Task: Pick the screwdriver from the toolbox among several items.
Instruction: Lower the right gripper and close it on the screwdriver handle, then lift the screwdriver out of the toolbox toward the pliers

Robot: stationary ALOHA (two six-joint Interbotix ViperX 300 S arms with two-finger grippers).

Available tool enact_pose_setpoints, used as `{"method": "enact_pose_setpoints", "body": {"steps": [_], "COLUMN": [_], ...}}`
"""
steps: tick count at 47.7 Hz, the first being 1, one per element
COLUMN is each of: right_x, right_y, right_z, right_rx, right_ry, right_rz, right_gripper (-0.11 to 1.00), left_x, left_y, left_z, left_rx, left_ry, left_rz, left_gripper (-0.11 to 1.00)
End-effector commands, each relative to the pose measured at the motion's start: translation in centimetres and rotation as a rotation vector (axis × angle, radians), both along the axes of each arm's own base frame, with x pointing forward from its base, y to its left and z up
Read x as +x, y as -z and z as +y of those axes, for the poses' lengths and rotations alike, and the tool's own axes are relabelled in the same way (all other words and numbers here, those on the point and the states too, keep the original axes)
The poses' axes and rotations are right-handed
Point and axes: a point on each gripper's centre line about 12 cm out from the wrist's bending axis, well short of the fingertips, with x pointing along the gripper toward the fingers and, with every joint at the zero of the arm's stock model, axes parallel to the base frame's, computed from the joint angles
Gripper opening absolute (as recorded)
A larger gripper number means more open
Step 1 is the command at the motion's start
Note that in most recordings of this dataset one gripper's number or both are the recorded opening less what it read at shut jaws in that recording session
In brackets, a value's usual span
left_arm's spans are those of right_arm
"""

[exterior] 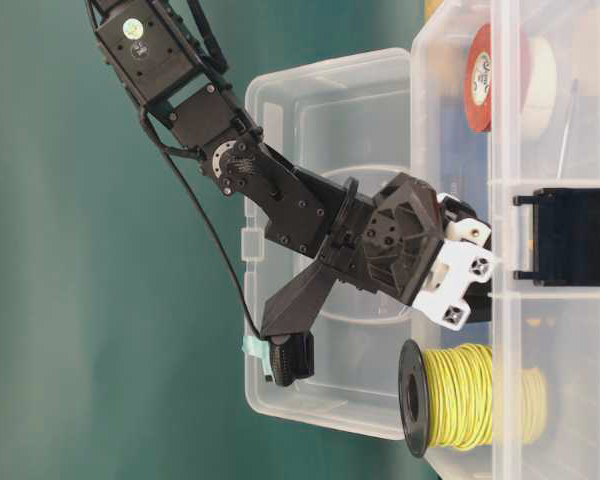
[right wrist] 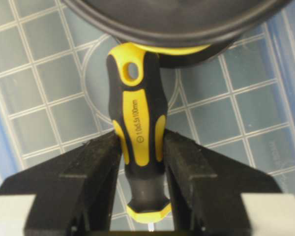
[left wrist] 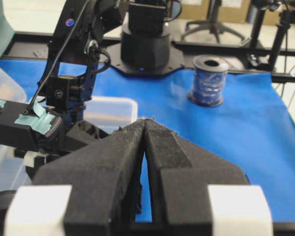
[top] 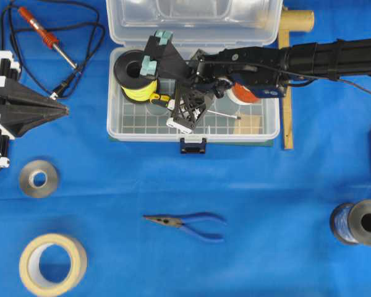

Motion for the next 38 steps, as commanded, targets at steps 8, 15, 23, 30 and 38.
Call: {"method": "enact_pose_setpoints", "body": {"steps": [8, 15, 23, 30, 38], "right_x": [-0.8, -2.1, -3.6, -4.0, -3.4], "right_y": [-5.3, -9.3, -13.3, -15.4, -14.7], "right_z": [0.1, 0.8, 2.9, 6.9, 13.0], "right_rx": [-0.026, -0.029, -0.026, -0.004, 0.035], "right_ry": [-0.011, -0.018, -0.054, -0.107, -0.188], "right_rz": [-0.043, -0.064, -0.082, -0.111, -0.098], "right_gripper": [0.46, 0.45, 0.46, 0.45, 0.45], "left_x": [0.1, 0.1, 0.1, 0.1, 0.1], "left_y": [-0.5, -0.5, -0.5, -0.5, -0.5], "left_z": [0.0, 0.0, 0.0, 0.0, 0.0], "left_rx": [-0.001, -0.003, -0.001, -0.003, -0.003], "left_ry": [-0.001, -0.001, -0.001, -0.001, -0.001], "left_rz": [-0.014, -0.014, -0.015, -0.014, -0.015], "left_gripper": [0.00, 0.00, 0.00, 0.00, 0.00]}}
